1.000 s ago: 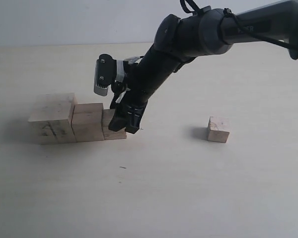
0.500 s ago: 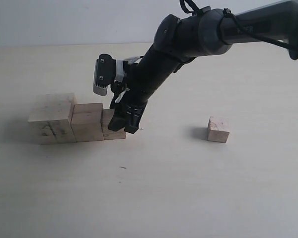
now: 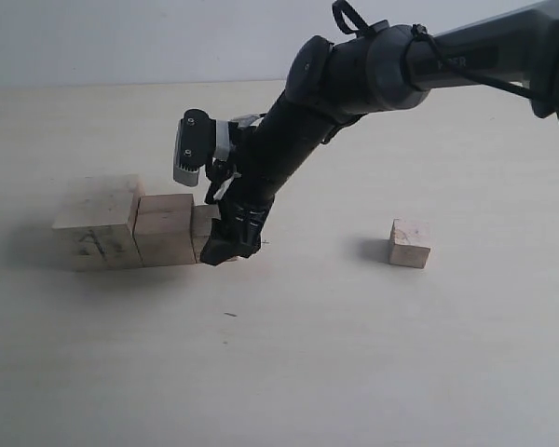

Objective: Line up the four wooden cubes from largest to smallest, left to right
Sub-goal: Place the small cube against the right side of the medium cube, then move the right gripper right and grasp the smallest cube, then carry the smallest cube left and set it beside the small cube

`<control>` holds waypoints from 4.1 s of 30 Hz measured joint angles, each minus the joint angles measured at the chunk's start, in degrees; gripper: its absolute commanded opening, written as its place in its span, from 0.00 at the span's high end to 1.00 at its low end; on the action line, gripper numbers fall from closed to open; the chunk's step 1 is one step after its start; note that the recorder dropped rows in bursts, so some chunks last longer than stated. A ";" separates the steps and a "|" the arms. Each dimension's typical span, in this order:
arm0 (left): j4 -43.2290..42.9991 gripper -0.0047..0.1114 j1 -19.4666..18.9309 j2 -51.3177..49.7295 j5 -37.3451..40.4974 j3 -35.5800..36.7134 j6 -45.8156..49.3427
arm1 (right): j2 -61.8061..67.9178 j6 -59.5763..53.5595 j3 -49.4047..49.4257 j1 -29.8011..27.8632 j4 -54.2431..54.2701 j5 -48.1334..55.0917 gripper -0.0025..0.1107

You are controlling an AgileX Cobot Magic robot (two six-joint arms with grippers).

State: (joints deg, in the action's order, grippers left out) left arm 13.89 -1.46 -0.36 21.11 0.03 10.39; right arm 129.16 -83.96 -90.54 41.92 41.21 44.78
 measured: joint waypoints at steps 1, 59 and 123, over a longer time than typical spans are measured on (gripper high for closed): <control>0.00 0.96 0.00 0.00 0.00 0.00 0.00 | 0.00 0.00 0.00 0.00 0.05 -0.16 0.20; 0.00 0.96 0.00 0.00 0.00 0.00 0.00 | -22.94 111.66 21.78 -11.32 -43.87 6.93 0.35; 0.00 0.96 0.00 0.00 0.00 0.00 0.00 | -5.49 15.87 2.78 -3.00 -27.27 6.83 0.98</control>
State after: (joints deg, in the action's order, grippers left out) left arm 13.89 -1.46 -0.36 21.11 0.03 10.39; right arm 123.67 -68.08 -87.76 38.92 13.94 51.62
